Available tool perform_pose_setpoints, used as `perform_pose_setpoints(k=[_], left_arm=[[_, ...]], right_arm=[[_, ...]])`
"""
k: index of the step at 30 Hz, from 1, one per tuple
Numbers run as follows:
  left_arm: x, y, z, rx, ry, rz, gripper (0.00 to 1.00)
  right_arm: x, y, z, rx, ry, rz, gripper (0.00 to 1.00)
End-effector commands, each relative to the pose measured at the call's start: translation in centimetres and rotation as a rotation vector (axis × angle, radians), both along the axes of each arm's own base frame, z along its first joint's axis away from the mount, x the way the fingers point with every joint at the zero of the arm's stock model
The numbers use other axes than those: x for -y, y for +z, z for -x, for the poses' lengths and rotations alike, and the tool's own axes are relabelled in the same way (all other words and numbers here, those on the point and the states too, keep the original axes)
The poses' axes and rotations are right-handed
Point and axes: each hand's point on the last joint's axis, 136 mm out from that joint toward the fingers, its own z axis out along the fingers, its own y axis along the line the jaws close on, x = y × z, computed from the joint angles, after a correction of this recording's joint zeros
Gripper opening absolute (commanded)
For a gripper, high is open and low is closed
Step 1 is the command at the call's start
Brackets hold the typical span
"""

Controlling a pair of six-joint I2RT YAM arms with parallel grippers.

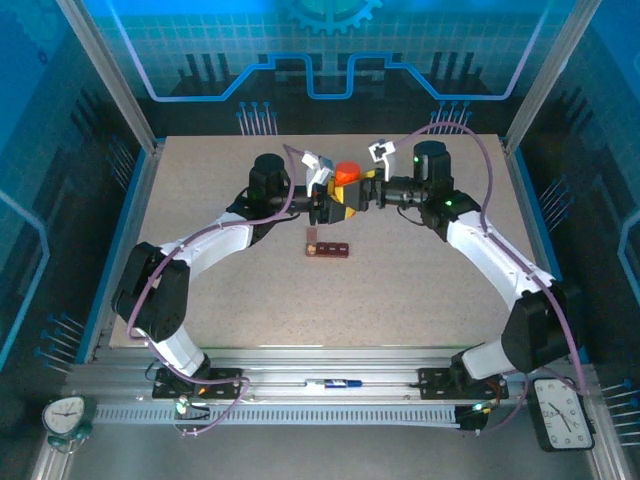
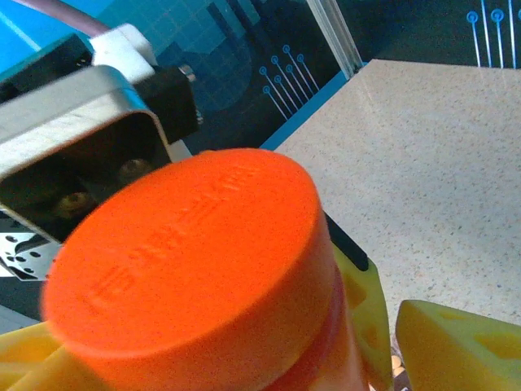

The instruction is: Sort the pills into containers

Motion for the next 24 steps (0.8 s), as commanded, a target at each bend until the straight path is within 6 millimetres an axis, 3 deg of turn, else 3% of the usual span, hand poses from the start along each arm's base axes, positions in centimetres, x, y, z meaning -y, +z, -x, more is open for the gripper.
perform_pose_setpoints(k=[1,9,14,23,24], left_arm=[[0.3,3.3,1.0,0.089,-0.041,0.050,0.15],[0.4,3.0,1.0,0.087,-0.045,0.049,0.16],[0.3,2.9,1.0,0.088,-0.042,0.048,0.21],[-0.3,2.1,1.1,0.093,0.012,0.037,0.61],[-0.4,1.9,1.1,0.096,0.021,0.036,0.75]], right_arm=[[-0.9,1.6,-0.2,0.043,0.019,-0.032,0.76],[-1.0,1.9,-0.5,0.038,0.016,-0.064,0.47],[-1.1,2.1,-0.7,0.036,0.004,-0.091,0.39],[0.3,2.7,-1.9,0.055,-0.092,-0.114,0.33],[0.5,2.8,-2.1,0.056,-0.103,-0.119,0.34]])
